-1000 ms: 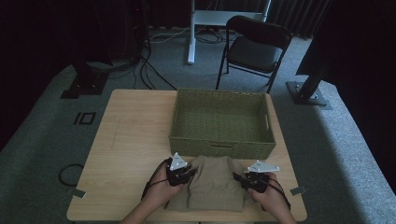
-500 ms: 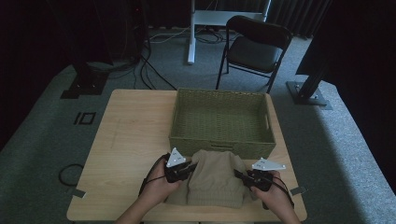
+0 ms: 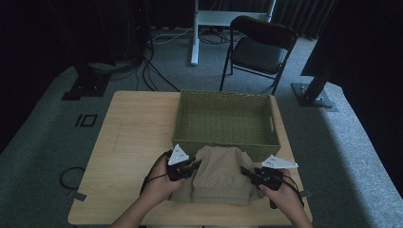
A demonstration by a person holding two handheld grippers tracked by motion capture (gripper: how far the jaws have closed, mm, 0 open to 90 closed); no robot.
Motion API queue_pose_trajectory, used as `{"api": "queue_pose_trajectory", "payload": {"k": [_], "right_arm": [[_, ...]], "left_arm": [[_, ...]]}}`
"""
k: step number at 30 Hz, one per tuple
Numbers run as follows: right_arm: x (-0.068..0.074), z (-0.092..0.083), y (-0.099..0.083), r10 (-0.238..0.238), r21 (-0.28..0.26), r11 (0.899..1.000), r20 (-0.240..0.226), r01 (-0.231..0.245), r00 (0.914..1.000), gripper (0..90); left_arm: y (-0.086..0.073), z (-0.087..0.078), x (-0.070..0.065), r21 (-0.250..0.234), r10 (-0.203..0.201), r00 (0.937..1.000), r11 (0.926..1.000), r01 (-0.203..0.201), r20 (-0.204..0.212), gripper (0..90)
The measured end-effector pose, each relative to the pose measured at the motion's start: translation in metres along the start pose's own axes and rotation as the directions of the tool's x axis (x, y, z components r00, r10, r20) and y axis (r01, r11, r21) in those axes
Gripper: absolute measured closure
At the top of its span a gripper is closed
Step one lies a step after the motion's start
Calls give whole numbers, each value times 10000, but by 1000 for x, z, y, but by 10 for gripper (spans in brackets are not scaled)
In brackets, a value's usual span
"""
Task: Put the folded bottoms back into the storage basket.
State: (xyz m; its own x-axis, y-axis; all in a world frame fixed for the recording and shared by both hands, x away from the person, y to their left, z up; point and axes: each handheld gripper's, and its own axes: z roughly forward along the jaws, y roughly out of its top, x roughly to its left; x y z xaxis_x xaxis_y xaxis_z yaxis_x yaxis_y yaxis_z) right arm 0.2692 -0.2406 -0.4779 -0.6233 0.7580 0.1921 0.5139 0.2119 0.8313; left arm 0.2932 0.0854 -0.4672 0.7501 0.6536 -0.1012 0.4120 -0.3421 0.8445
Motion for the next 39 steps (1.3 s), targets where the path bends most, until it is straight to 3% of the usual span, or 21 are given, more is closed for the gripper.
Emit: {"api": "queue_pose_trajectory", "payload": {"k": [11, 26, 39], "right_arm": [[0, -8, 25, -224, -373, 9991, 9, 224, 9997, 801], [-8, -15, 66, -272, -1081, 9937, 119, 284, 9996, 802], [-20, -21, 102, -358, -1405, 9893, 365, 406, 9987, 802]], "left_arm": [[20, -9, 4, -439, 170, 9998, 9989, -176, -128, 816], [63, -19, 17, -959, 445, 9984, 9943, -476, -336, 816], [97, -19, 30, -1518, 728, 9967, 9854, -774, -357, 816]]}}
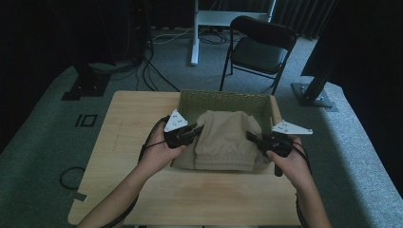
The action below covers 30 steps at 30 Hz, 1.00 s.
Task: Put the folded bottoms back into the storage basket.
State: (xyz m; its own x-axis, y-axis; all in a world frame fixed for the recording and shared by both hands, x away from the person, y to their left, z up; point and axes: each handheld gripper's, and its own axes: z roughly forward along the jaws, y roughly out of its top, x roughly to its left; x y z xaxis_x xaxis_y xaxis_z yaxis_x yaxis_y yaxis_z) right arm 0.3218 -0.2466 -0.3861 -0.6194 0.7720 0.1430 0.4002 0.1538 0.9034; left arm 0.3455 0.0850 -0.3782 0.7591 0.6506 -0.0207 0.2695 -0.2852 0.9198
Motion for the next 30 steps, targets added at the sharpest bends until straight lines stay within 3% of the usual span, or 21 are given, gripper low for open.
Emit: {"api": "queue_pose_trajectory", "payload": {"k": [11, 22, 30], "right_arm": [[-17, 8, 22, 259, -152, 9996, 192, -256, 9995, 802], [-33, 23, 41, 321, -99, 9994, 445, -317, 9985, 802], [-48, 37, 48, 515, -150, 9986, 779, -505, 9956, 802]], "left_arm": [[20, 12, 15, -341, 200, 9998, 9992, -203, -95, 816], [30, 32, 36, -389, -180, 9994, 9991, 169, -292, 816], [36, 54, 50, -389, -115, 9988, 9992, 96, -484, 816]]}}
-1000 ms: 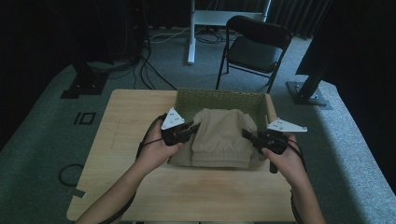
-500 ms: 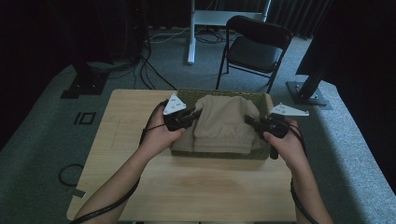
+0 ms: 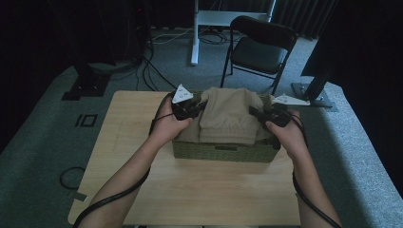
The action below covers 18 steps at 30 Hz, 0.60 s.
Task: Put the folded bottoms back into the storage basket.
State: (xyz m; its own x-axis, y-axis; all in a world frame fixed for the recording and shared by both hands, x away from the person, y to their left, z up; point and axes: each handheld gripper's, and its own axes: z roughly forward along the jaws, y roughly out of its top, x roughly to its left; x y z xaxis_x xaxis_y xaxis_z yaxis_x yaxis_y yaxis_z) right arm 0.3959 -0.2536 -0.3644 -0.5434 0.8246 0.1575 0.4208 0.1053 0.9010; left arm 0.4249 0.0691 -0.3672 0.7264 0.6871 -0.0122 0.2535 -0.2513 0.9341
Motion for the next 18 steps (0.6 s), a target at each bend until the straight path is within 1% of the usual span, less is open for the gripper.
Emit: {"api": "queue_pose_trajectory", "payload": {"k": [5, 6, 7, 9, 11, 12, 13, 14, 17, 18], "right_arm": [[-11, 14, 2, 42, -3, 10000, 154, -42, 9999, 802], [-13, 18, 2, 142, 25, 9999, 165, -142, 9998, 802], [-16, 21, 1, 167, 43, 9999, 183, -168, 9997, 802], [-20, 27, 0, 262, 43, 9996, 184, -263, 9995, 802], [-24, 32, 0, 299, 68, 9995, 245, -301, 9993, 802], [-24, 32, 0, 299, 68, 9995, 245, -301, 9993, 802], [-29, 38, 0, 394, 108, 9991, 319, -398, 9987, 802], [-31, 39, 0, 383, 93, 9992, 348, -387, 9987, 802], [-37, 46, -2, 476, 104, 9988, 493, -481, 9976, 802], [-40, 49, -3, 513, 66, 9986, 520, -517, 9973, 802]], "left_arm": [[-3, 13, 10, -73, -215, 9997, 9997, 214, -90, 816], [-3, 13, 10, -73, -215, 9997, 9997, 214, -90, 816], [-4, 18, 14, -117, -231, 9997, 9997, 230, -98, 816], [-5, 23, 18, -174, -262, 9996, 9995, 260, -95, 816], [-6, 28, 20, -221, -308, 9995, 9993, 305, -108, 816], [-6, 28, 20, -221, -308, 9995, 9993, 305, -108, 816], [-7, 32, 21, -257, -345, 9993, 9991, 341, -142, 816], [-9, 37, 22, -326, -478, 9988, 9983, 473, -142, 815], [-12, 46, 24, -342, -417, 9988, 9986, 408, -258, 815], [-14, 48, 25, -340, -465, 9985, 9984, 456, -286, 815]]}}
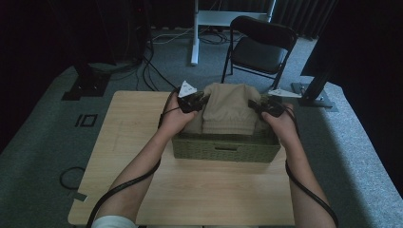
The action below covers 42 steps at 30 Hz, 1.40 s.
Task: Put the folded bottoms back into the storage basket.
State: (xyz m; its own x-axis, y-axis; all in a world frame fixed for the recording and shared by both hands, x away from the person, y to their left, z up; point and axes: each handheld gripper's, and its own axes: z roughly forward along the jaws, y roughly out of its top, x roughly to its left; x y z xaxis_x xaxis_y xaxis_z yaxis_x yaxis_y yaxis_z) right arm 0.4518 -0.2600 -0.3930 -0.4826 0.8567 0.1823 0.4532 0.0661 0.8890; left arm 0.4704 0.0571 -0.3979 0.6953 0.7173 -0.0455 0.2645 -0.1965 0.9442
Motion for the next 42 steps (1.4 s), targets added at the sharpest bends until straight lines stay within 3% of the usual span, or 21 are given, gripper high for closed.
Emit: {"api": "queue_pose_trajectory", "payload": {"k": [7, 20, 25, 31, 36, 40, 42], "right_arm": [[-9, 16, -13, 344, 159, 9993, 77, -345, 9994, 801], [-21, 50, -38, 121, 772, 9969, 716, -176, 9974, 800], [-24, 61, -48, 128, 1096, 9937, 894, -226, 9959, 800], [-27, 70, -59, 281, 1460, 9884, 1009, -427, 9945, 800], [-30, 76, -64, 265, 1750, 9834, 1261, -485, 9917, 798], [-32, 82, -66, 217, 2015, 9782, 1402, -500, 9899, 797], [-33, 86, -67, 441, 2067, 9757, 1425, -733, 9888, 796]], "left_arm": [[-14, 14, 7, 167, -333, 9994, 9993, 334, -44, 813], [-48, 40, 19, 757, -483, 9980, 9958, 513, -400, 800], [-56, 47, 22, 1193, -542, 9966, 9910, 614, -627, 789], [-62, 55, 26, 1390, -766, 9944, 9865, 862, -730, 789], [-65, 63, 28, 1590, -716, 9937, 9836, 847, -868, 790], [-67, 69, 29, 1879, -759, 9921, 9777, 937, -996, 790], [-69, 71, 30, 2068, -743, 9917, 9738, 948, -1049, 790]]}}
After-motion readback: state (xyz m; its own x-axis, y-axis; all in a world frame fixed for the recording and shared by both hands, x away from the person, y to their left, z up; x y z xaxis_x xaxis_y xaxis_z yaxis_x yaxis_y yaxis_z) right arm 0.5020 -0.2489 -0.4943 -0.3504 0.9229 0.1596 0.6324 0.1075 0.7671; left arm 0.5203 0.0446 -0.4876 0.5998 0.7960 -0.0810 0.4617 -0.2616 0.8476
